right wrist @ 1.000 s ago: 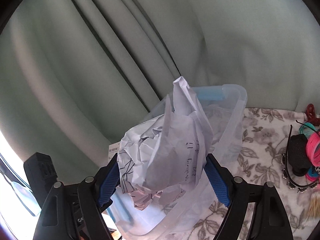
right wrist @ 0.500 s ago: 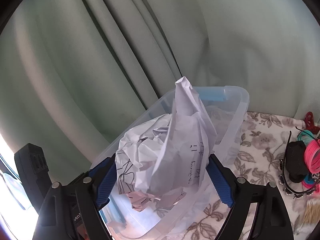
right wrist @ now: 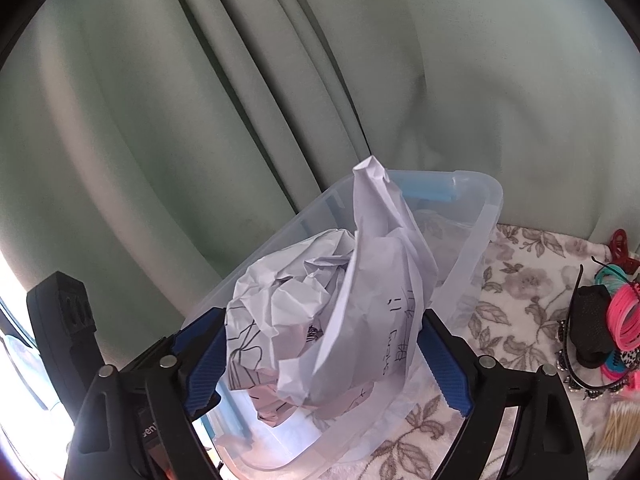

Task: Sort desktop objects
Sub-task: 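Open the left tool dropping the box while the right tool releases the paper into the bin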

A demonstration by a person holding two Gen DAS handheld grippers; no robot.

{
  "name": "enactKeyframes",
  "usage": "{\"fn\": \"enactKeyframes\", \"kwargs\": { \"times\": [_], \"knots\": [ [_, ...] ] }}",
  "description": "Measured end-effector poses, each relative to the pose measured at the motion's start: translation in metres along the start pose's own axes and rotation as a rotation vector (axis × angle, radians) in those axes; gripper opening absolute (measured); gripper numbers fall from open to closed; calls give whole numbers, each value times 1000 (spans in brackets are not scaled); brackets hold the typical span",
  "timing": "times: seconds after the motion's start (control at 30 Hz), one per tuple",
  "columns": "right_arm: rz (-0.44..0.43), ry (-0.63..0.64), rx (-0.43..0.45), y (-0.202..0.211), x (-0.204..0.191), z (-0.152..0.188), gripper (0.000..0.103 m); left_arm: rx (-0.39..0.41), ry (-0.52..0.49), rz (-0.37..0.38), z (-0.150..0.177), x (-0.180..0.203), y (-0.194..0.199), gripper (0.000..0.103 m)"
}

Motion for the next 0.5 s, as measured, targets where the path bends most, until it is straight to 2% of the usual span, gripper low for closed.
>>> {"fn": "enactKeyframes", "kwargs": {
  "times": [0.17, 0.5],
  "knots": [
    [21, -27, 14, 13, -1, 5, 91, -2, 20, -7, 2, -5, 11, 68],
    [75, 24, -9, 16, -10, 6, 92, 0, 57, -14, 3, -14, 19, 68]
  ]
}}
Point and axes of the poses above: each gripper's, at about its wrist camera, not at the fingertips, and y roughly against the way its jaws point, x to its right, z to its underside, the point moved 1 cm from there along -y, roughly the way its jaws point, and after that the axes turned 15 degrees about -x, right-handed, at the moved point
